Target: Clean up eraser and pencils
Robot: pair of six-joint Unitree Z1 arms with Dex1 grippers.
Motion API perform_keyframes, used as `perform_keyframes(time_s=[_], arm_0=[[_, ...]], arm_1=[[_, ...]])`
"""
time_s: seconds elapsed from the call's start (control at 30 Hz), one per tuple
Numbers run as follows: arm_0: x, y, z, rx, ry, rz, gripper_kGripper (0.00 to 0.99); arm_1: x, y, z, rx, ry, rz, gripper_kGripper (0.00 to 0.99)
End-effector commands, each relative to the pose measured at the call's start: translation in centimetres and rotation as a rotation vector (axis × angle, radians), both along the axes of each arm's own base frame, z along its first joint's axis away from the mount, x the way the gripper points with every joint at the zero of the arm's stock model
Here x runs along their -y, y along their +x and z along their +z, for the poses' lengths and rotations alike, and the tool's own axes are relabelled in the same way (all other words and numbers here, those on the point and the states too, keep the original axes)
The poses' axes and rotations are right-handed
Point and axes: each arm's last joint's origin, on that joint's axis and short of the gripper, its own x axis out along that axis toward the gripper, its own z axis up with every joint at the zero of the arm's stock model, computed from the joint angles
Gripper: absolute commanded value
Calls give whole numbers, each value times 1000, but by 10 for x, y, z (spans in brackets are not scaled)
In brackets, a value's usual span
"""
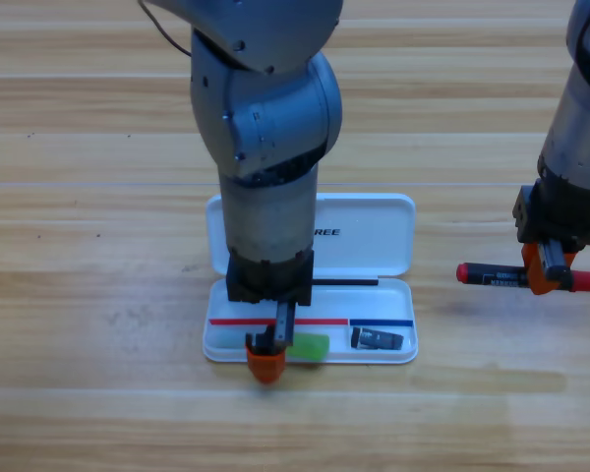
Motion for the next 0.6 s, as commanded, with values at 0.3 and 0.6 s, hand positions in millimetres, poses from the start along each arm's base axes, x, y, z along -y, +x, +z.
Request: perform_keyframes(time_s=[0.3, 0.6], arm_0=[[-1, 7, -20, -29, 33, 33, 990], [10, 5, -14, -13, 1, 22, 990]], arm_1=[[-1, -28, 17, -24, 33, 47, 0], [-1, -29, 16, -33, 36, 49, 0]])
